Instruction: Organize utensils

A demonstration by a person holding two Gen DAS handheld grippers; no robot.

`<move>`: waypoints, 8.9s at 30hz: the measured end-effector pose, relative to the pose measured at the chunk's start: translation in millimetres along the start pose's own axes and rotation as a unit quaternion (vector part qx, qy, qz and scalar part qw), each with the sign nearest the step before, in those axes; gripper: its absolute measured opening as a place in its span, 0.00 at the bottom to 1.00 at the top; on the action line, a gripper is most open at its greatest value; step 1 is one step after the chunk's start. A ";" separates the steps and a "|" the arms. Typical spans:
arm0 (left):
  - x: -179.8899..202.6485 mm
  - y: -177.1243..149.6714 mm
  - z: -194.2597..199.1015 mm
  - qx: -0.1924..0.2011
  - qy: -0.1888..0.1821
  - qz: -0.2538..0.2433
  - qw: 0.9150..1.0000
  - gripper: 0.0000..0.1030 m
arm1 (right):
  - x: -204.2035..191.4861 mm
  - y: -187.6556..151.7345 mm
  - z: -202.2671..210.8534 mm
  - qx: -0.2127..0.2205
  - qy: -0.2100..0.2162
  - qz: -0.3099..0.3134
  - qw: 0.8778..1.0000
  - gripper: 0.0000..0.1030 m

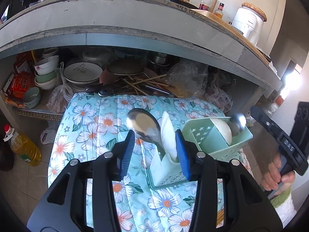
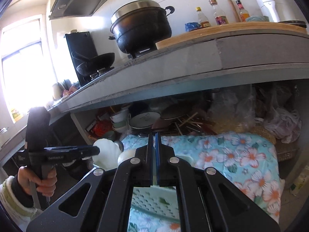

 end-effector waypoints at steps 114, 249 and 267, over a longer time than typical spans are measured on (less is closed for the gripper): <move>101.1 -241.5 40.6 -0.022 0.140 -0.310 0.940 0.62 | 0.5 -216.9 130.1 -0.221 -0.225 -0.181 0.932 0.73; 193.5 -192.7 52.1 -0.013 -0.021 -0.375 0.927 0.05 | 50.4 -233.6 168.0 -0.133 -0.056 -0.393 0.908 0.84; 82.8 -121.6 129.5 0.071 -0.067 -0.105 0.990 0.04 | 19.7 -224.0 91.8 -0.173 0.009 -0.453 0.875 0.38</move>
Point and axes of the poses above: each gripper's, at about its wrist camera, not at the fingertips, and z roughly against the way its jaws point, x to its right, y to its top, the point moved 2 cm from there along -z, roughly the way its jaws point
